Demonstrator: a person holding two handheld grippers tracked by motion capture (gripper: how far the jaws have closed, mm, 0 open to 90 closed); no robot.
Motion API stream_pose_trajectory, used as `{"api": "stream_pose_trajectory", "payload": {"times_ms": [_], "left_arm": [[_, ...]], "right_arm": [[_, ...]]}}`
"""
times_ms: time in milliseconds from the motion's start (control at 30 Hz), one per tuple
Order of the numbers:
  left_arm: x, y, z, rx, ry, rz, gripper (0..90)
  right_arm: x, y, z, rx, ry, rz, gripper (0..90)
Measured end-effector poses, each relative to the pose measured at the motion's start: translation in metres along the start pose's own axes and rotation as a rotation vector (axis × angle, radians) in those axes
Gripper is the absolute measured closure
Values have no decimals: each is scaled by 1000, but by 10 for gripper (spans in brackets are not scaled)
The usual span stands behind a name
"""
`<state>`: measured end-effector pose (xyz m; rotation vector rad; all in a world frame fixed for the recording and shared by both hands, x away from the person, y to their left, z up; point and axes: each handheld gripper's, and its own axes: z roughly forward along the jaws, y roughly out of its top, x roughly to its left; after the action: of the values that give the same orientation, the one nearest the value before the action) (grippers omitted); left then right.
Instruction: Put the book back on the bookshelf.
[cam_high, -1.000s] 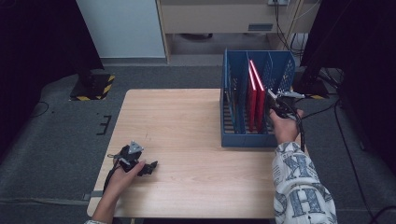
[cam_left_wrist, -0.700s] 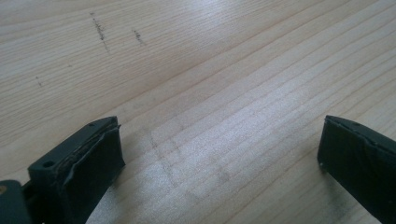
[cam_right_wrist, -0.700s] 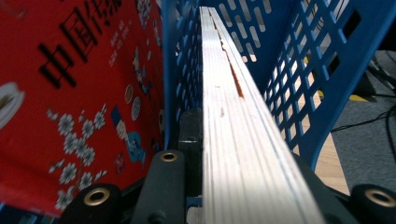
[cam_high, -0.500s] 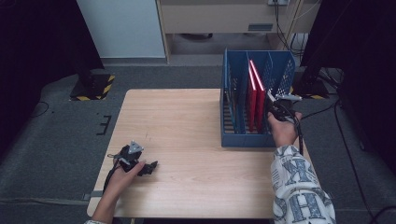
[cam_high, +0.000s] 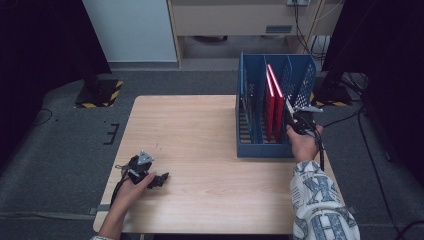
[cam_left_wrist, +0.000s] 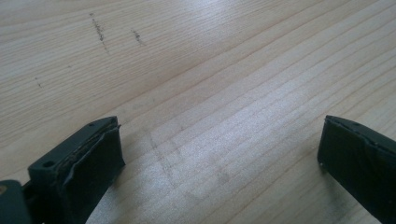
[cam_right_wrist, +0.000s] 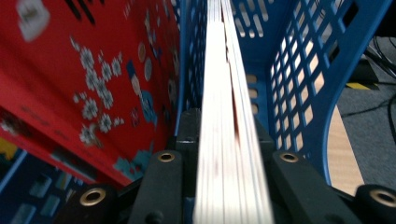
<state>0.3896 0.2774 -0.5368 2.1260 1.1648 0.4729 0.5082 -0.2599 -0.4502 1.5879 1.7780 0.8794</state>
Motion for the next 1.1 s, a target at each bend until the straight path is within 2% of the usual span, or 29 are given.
{"api": "stream_pose_trajectory", "payload": {"times_ms": [367, 667, 800, 1100], "left_arm": [[0, 0, 0, 0, -1, 3, 0], [0, 0, 0, 0, -2, 3, 0], [0, 0, 0, 1, -2, 4, 0], [0, 0, 0, 1, -1, 2, 0]], "right_arm": [[3, -4, 4, 11, 6, -12, 727], [2, -7, 3, 6, 14, 10, 717], [0, -7, 1, -11, 28, 24, 697], [-1, -7, -7, -95, 55, 57, 636]]}}
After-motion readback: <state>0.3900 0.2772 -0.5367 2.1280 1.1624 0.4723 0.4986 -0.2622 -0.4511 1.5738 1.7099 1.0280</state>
